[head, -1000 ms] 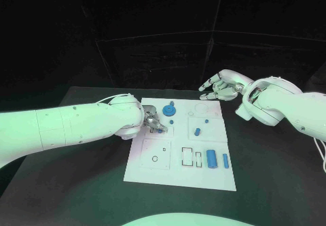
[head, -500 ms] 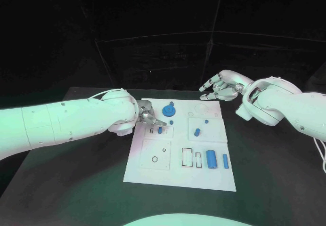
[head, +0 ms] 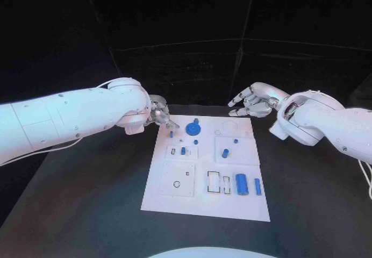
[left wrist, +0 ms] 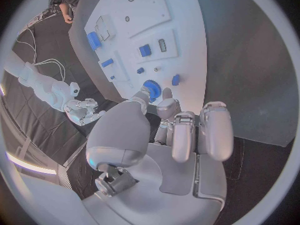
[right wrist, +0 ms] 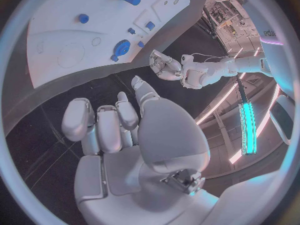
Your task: Assemble the parts on the task board
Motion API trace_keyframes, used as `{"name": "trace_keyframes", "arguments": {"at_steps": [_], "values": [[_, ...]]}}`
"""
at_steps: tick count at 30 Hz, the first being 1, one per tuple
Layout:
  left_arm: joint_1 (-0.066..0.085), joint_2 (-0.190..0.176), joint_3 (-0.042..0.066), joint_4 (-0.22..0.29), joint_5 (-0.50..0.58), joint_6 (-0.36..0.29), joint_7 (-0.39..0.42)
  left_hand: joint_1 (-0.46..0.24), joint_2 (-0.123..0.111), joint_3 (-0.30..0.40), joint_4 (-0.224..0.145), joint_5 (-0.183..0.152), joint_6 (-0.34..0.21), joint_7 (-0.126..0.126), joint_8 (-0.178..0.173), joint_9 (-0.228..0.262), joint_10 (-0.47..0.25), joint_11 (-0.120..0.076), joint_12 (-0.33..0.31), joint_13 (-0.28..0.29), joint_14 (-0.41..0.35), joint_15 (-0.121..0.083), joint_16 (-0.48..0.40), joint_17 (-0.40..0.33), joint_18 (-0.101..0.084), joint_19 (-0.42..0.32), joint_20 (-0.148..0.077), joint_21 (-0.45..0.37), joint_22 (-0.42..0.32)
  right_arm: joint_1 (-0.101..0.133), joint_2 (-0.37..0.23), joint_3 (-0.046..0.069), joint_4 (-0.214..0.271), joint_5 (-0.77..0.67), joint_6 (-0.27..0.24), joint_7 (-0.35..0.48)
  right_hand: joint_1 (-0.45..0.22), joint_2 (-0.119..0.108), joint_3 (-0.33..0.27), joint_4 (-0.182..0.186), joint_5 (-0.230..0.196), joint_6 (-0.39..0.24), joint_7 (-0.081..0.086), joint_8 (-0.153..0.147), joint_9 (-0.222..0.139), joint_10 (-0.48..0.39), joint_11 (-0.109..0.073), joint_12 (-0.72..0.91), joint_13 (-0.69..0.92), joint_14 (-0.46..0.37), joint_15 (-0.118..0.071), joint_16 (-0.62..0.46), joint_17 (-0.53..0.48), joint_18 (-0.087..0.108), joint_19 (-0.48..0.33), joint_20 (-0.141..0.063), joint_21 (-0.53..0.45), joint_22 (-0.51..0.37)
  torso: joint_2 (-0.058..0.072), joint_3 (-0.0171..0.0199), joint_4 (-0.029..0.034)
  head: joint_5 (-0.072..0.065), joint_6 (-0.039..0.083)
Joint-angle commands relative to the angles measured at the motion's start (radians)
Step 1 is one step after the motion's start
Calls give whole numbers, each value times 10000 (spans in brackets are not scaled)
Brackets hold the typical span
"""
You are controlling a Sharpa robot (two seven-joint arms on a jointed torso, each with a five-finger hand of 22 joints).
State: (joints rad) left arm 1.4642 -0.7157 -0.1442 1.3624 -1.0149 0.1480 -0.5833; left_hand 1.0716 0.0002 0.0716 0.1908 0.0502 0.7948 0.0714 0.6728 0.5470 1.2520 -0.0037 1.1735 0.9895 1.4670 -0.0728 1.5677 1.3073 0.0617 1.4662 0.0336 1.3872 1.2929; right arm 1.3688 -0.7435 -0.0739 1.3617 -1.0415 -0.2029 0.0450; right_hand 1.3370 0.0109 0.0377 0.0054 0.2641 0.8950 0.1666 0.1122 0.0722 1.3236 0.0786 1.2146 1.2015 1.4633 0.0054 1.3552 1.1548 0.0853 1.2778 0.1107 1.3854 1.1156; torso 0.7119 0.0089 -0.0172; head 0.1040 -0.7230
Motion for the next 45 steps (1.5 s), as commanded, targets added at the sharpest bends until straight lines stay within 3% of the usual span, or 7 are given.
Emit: {"name": "trace_keyframes", "arguments": {"at_steps": [1, 7, 18, 30, 45], "values": [[46, 263, 1, -530, 112, 857, 153, 109, 15, 41, -28, -16, 60, 47, -61, -64, -12, 51, -50, -1, 1038, 92, 31, 2635, -33, 34, 77, -14, 10, 21, 18, 6, 5, -18, 55, 31, -72, 21, -48, -3, -62, 1, -3, 44, -16, -67, -28, -55, -10, 203, -63, -62, 6, 102, -66, -2, -70, -4, 15, -1, -16, 31, 16], [-24, 787, -41, -1488, -91, 1145, 187, -120, 100, -53, 201, -18, 326, 15, -67, -185, 36, 36, 22, 65, 1038, 93, 31, 2635, -35, 49, 101, 5, 50, 21, 26, 6, 7, -18, 56, 35, -72, 21, -48, -3, -62, 1, -3, 44, -16, -67, -28, -55, -10, 203, -63, -62, 6, 102, -66, -2, -70, -4, 38, -19, -14, 37, 19], [-250, 1407, -76, -2416, -422, 1207, 259, -613, -29, -749, 707, -25, 576, -79, 73, -239, 89, -40, 105, 127, 1038, 32, 31, 2635, -41, 69, 58, 30, 108, 21, 68, 6, 7, -18, 48, 56, -64, 25, -47, -4, -56, -1, -3, 45, -17, -68, -30, -58, -13, 203, -64, -63, 11, 102, -65, -2, -72, -4, 26, -16, -13, 62, -30], [-454, 1755, -92, -2860, -468, 1250, 341, -544, 1, -861, 735, -24, 610, -101, 117, -233, 104, -58, 124, 145, 1038, 16, 31, 2635, -48, 82, 43, 51, 145, 20, 97, 6, 4, -19, 49, 72, -64, 25, -47, -4, -56, -1, -3, 45, -17, -68, -30, -58, -13, 203, -64, -63, 11, 102, -65, -2, -72, -4, 14, -8, -11, 52, -49], [-547, 1883, -115, -3089, -470, 1606, 291, 35, 284, -923, 528, -19, 597, -120, 198, -235, 88, -79, 120, 120, 1038, -5, 31, 2635, -50, 84, 17, 48, 161, 20, 96, 6, 10, -19, 56, 72, -49, 30, -46, -8, -48, -9, -4, 46, -18, -63, -31, -52, -7, 205, -66, -66, 16, 102, -64, -4, -77, -6, 10, -7, 1, 41, -64]]}}
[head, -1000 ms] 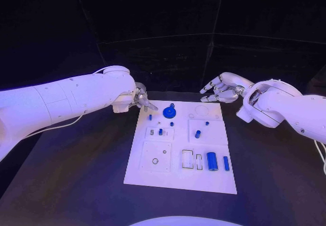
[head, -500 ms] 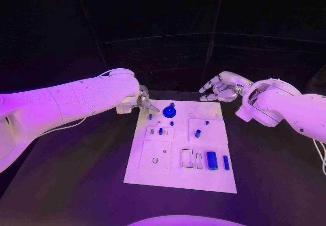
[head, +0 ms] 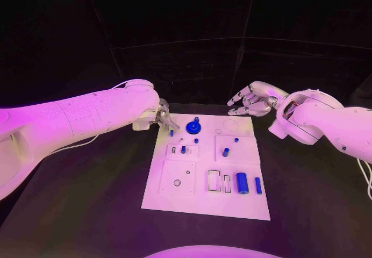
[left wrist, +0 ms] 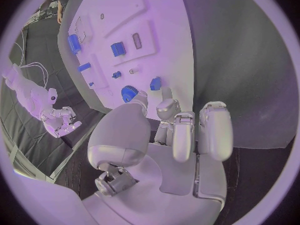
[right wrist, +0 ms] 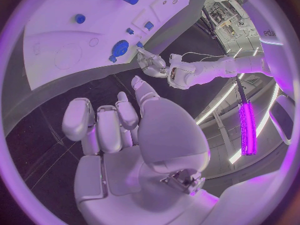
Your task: Assemble the parts on the task board
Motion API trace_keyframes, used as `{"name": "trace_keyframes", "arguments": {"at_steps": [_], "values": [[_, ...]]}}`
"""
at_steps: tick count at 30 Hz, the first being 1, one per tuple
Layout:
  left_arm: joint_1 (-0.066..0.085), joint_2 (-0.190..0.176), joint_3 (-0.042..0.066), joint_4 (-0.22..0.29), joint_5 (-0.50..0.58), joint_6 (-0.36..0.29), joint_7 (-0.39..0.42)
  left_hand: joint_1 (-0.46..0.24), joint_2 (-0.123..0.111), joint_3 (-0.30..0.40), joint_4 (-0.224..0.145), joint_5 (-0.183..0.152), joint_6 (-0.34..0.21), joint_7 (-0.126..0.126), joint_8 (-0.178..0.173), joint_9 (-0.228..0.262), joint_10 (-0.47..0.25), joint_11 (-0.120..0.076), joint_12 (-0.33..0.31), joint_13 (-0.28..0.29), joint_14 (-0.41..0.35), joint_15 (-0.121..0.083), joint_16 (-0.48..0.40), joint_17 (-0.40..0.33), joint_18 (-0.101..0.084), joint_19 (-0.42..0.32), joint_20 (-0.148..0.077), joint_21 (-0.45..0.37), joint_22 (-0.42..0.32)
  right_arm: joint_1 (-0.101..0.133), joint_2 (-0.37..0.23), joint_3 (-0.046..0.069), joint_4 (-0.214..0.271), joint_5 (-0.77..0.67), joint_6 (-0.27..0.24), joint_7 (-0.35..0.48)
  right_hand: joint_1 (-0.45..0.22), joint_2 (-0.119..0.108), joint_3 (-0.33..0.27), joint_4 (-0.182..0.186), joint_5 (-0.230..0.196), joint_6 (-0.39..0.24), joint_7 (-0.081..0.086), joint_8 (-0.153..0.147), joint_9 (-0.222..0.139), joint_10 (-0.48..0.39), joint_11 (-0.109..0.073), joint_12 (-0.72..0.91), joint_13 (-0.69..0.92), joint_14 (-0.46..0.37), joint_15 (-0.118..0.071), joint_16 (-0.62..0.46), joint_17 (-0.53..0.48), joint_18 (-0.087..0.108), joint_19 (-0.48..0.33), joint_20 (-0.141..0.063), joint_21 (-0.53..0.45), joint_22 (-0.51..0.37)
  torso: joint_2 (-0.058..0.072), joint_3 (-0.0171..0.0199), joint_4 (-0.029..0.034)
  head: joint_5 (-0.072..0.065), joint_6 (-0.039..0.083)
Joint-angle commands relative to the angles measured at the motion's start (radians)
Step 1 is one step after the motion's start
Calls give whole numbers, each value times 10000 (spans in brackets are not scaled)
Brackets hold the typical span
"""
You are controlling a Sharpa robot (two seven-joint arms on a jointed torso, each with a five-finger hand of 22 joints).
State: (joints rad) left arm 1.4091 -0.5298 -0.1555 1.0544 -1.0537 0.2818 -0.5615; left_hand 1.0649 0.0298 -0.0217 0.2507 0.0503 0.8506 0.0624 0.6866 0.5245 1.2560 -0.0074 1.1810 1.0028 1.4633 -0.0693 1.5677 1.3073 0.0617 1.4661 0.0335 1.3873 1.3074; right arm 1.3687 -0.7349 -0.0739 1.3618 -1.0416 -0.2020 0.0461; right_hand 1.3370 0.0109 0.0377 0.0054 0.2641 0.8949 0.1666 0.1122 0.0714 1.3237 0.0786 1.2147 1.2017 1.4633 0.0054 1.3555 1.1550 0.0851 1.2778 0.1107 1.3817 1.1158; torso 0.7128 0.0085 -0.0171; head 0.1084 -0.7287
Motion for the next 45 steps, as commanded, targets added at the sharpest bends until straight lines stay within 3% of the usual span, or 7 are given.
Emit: {"name": "trace_keyframes", "arguments": {"at_steps": [1, 19, 24, 29, 35, 41, 45], "values": [[1, 30, -7, -10, -82, 281, 76, 121, -2, 11, -80, -19, 39, -30, 64, -9, 51, -42, 47, -10, 1075, -40, 31, 2635, -50, 84, 17, 47, 15, 21, 12, 6, 8, -18, 48, 61, -49, 30, -47, -7, -49, -8, -4, 46, -9, -63, -31, -52, -9, 205, -66, -69, 14, 103, -64, -3, -40, -9, -1, -3, 0, -4, -8], [-32, 67, -91, 70, -81, 198, 187, 474, 212, 111, -270, -18, 38, -41, 125, -6, 54, -52, 54, -12, 1075, -46, 31, 2635, -53, 89, 11, 51, 37, 21, 43, 6, -16, -18, 70, 56, -49, 30, -47, -7, -49, -8, -4, 46, -9, -63, -31, -52, -9, 205, -66, -69, 14, 103, -64, -3, -40, -9, -1, 0, 5, -6, -46], [-34, 41, -92, 96, -81, -19, 219, 823, 495, 367, -473, -14, 33, -60, 164, -1, 62, -73, 61, -7, 1075, -60, 31, 2635, -52, 89, 2, 48, 42, 21, 52, 6, -32, -18, 86, 51, -49, 30, -47, -7, -49, -8, -4, 46, -9, -63, -31, -52, -9, 205, -66, -69, 14, 103, -64, -3, -40, -9, -5, -3, 3, -2, -40], [-35, -2, -92, 149, -62, -367, 333, 1554, 886, 980, -980, -7, -41, -144, 201, 21, 53, -149, 50, -10, 1075, -114, 31, 2635, -48, 88, -34, 39, 41, 21, 59, 6, -52, -18, 115, 40, -49, 30, -47, -7, -49, -8, -4, 46, -9, -63, -31, -52, -9, 205, -66, -69, 14, 103, -64, -3, -40, -9, -1, -4, 2, -17, -43], [-35, -43, -91, 210, 272, -618, 459, 2531, 1151, 2109, -1836, 0, -255, -207, 195, 47, -16, -225, -32, -45, 1075, -186, 31, 2635, -47, 85, -104, 29, 43, 21, 76, 6, -83, -18, 161, 21, -49, 30, -47, -7, -49, -8, -4, 46, -9, -63, -31, -52, -9, 205, -66, -69, 14, 103, -64, -3, -40, -9, 0, -2, 0, -16, -48], [-35, -160, -91, 347, 590, -661, 510, 2047, 701, 3823, -2283, -25, -361, -90, 325, 147, -21, -125, -133, -142, 1075, -99, 31, 2635, -52, 83, -54, 15, 58, 21, 81, 6, -104, -18, 226, -13, -49, 30, -47, -7, -49, -8, -4, 46, -9, -63, -31, -52, -9, 205, -66, -69, 14, 103, -64, -3, -40, -9, -3, -1, 5, -5, -56], [-28, -467, -90, 799, 732, -839, 425, 1252, 225, 5210, -2491, -58, -370, -77, 510, 265, 40, -118, -129, -163, 1075, -106, 31, 2635, -50, 84, -37, 1, 70, 21, 75, 6, -114, -18, 257, -34, -28, 37, -49, -11, -39, -16, -4, 50, -10, -75, -32, -74, -33, 202, -69, -92, -12, 106, -69, -6, -54, -25, -9, 2, 18, -17, -46]]}}
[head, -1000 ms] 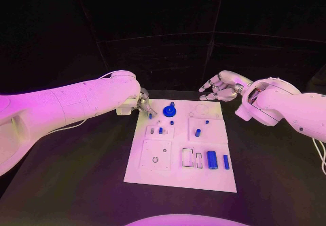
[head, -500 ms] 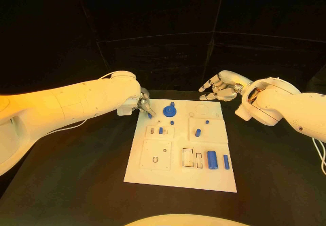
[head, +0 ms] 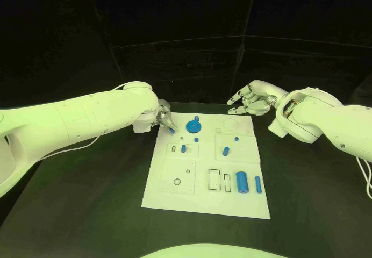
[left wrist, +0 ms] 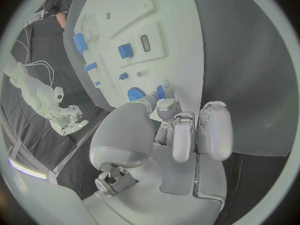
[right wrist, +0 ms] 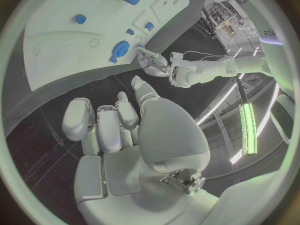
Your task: Assemble the parts on the task board
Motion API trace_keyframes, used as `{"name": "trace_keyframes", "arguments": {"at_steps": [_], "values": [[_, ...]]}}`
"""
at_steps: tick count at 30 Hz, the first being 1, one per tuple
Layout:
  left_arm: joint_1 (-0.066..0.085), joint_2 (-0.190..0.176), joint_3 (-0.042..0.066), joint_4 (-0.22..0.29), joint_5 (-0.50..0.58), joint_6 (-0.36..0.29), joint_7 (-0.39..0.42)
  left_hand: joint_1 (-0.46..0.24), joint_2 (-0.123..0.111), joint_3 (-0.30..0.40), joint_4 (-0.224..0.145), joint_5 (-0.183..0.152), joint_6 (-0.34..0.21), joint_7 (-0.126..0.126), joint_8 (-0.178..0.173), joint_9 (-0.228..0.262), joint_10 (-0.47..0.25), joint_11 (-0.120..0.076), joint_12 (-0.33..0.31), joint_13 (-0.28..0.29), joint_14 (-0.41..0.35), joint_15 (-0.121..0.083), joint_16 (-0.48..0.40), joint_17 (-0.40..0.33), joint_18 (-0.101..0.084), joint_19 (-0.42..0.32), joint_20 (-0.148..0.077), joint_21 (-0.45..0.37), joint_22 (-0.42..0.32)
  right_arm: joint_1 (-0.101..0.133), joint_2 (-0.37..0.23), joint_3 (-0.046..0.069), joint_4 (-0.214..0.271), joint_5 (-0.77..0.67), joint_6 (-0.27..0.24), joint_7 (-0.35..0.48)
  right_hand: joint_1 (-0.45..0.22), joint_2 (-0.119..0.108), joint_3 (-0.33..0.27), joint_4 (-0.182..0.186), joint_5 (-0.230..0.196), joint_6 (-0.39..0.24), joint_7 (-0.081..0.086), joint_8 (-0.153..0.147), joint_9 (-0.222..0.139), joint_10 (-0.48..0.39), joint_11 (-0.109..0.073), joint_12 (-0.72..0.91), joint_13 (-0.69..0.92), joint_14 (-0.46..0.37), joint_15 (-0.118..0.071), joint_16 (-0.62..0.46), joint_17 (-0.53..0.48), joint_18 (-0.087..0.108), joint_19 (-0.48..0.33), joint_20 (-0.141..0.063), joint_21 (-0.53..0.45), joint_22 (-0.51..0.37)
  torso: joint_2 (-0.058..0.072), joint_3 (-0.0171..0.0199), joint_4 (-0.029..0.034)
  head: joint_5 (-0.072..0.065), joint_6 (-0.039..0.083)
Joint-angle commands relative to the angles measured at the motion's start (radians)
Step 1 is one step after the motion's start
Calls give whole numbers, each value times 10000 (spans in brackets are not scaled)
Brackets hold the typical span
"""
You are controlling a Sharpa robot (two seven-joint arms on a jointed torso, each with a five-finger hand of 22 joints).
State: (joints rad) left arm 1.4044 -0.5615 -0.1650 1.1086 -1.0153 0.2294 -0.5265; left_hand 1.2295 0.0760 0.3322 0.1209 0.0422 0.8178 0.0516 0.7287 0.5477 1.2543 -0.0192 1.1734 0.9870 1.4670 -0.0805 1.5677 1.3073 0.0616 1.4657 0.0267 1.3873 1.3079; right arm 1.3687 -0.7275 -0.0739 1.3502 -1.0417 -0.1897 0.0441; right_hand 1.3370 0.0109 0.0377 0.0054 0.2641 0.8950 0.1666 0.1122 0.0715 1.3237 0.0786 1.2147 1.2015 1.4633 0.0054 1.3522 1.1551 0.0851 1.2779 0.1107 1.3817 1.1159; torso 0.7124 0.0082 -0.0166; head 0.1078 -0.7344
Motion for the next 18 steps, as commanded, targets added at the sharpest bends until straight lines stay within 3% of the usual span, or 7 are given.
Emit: {"name": "trace_keyframes", "arguments": {"at_steps": [1, 7, 18], "values": [[23, -225, 5, 371, 375, -379, 55, -542, -313, 1936, -1237, 45, -38, 17, 133, 60, 76, -8, -41, 0, 1038, 9, 31, 2635, -50, 90, 32, 0, 72, 21, 0, 6, 0, -17, 137, -19, -28, 37, -49, -11, -39, -16, -4, 50, -11, -76, -32, -74, -31, 202, -69, -60, -13, 106, -70, -6, -54, -26, -4, 6, 17, -8, 14], [54, -811, 5, 1359, 481, -981, -87, -965, -487, 2561, -1338, 61, -23, -9, 284, 150, 149, -23, 19, 53, 1038, 5, 31, 2635, -48, 93, 22, -8, 81, 21, -11, 6, -8, -17, 140, -32, -28, 37, -49, -11, -39, -16, -4, 50, -11, -76, -32, -74, -31, 202, -69, -60, -13, 106, -70, -6, -54, -26, -5, 12, 11, 38, 27], [28, -1738, -19, 2969, 489, -2113, -86, -1190, -663, 2892, -1453, 61, -22, -33, 386, 210, 210, -41, 74, 106, 1038, -8, 31, 2635, -45, 93, 11, -21, 79, 22, -5, 5, -57, -17, 75, 1, -33, 31, -58, -6, -44, -21, -3, 50, -12, -85, -31, -89, -46, 199, -69, -73, -33, 109, -80, -7, -64, -44, -2, 7, 10, 113, 18]]}}
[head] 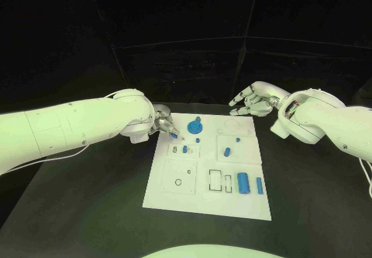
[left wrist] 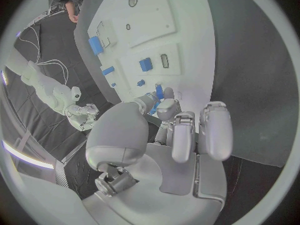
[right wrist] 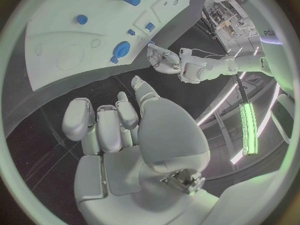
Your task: Assemble the parts on the task board
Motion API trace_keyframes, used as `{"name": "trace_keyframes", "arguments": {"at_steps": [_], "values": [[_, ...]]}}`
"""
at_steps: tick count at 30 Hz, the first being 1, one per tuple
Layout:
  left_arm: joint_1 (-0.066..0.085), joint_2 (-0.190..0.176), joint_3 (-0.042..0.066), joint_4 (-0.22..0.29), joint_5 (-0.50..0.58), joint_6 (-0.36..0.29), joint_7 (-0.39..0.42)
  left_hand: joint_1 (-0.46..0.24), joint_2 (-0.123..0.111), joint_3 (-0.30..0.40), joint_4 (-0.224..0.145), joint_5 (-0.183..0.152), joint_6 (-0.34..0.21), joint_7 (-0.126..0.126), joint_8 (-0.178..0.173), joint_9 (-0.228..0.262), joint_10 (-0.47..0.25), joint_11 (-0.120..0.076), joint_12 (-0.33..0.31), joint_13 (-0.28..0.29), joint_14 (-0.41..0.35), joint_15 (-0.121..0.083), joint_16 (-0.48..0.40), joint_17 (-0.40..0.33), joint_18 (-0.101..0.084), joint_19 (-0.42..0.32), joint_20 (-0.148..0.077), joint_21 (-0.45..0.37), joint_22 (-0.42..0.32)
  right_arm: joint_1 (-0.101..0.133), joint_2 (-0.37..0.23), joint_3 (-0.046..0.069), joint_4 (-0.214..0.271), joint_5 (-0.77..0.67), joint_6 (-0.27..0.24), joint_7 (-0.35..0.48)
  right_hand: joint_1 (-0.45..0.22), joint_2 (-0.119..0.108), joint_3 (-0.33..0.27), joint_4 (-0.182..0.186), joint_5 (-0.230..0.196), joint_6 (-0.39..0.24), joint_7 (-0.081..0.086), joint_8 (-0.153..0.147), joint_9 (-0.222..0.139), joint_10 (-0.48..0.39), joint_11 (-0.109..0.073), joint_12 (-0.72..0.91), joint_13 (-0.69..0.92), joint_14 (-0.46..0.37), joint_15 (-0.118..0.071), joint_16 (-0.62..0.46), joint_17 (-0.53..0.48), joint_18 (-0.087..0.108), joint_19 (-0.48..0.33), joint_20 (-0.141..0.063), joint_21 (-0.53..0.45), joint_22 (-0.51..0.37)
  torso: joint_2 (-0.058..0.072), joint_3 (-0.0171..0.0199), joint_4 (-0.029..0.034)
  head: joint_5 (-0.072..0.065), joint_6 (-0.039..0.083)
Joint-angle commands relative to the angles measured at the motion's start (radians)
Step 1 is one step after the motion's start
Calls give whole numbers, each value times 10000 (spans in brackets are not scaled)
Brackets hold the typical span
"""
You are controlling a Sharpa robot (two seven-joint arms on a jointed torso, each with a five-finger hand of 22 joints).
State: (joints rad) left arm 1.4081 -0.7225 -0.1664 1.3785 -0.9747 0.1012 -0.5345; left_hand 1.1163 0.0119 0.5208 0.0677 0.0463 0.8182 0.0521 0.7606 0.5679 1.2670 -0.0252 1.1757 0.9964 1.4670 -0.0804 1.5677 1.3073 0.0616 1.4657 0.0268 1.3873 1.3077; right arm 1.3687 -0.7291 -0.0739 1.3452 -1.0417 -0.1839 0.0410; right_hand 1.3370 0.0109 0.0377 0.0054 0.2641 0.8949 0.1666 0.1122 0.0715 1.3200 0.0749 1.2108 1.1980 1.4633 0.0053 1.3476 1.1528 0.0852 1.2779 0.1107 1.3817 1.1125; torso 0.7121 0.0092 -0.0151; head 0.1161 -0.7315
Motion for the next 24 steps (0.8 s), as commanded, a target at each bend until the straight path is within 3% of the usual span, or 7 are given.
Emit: {"name": "trace_keyframes", "arguments": {"at_steps": [1, 10, 17, 24], "values": [[-21, -191, -14, 381, 41, -918, 11, -64, -36, 1023, -932, 20, -26, -39, 73, 11, 87, 17, 54, 15, 1038, -10, 31, 2635, -44, 92, 9, -24, 76, 22, 13, 5, -8, -17, 14, 37, -33, 31, -58, -7, -44, -21, -3, 50, -13, -48, 6, -50, -10, 198, -68, -27, -10, 109, -80, -7, -65, -11, 0, -5, -13, 45, -16], [-187, -537, -165, 1036, -518, -1375, 144, -127, -233, 1101, -1041, 17, -4, -63, 132, 41, 115, -1, 67, 18, 1038, -21, 31, 2635, -40, 88, -1, -41, 62, 22, 9, 5, -12, -17, -16, 70, -33, 31, -58, -7, -44, -21, -3, 50, -13, -48, 6, -50, -10, 198, -68, -27, -10, 109, -80, -7, -65, -11, 5, -17, -19, 51, -28], [-386, -576, -193, 1176, -755, -1507, 212, -98, -384, 1125, -1159, 15, 14, -90, 166, 56, 133, -22, 73, 17, 1038, -35, 31, 2635, -37, 85, -12, -52, 53, 21, 4, 5, -9, -17, -27, 84, -33, 31, -58, -7, -44, -21, -3, 50, -13, -48, 6, -50, -10, 198, -68, -27, -10, 109, -80, -7, -65, -11, 7, -16, -31, 77, -42], [-474, -564, -197, 1164, -813, -1490, 205, -84, -428, 1123, -1194, 14, 23, -97, 178, 61, 147, -28, 83, 28, 1038, -40, 31, 2635, -37, 84, -17, -56, 51, 21, -3, 5, -8, -17, -26, 89, -33, 31, -58, -7, -44, -21, -3, 50, -13, -48, 6, -50, -10, 198, -68, -27, -10, 109, -80, -7, -65, -11, 7, -11, -28, 79, -56]]}}
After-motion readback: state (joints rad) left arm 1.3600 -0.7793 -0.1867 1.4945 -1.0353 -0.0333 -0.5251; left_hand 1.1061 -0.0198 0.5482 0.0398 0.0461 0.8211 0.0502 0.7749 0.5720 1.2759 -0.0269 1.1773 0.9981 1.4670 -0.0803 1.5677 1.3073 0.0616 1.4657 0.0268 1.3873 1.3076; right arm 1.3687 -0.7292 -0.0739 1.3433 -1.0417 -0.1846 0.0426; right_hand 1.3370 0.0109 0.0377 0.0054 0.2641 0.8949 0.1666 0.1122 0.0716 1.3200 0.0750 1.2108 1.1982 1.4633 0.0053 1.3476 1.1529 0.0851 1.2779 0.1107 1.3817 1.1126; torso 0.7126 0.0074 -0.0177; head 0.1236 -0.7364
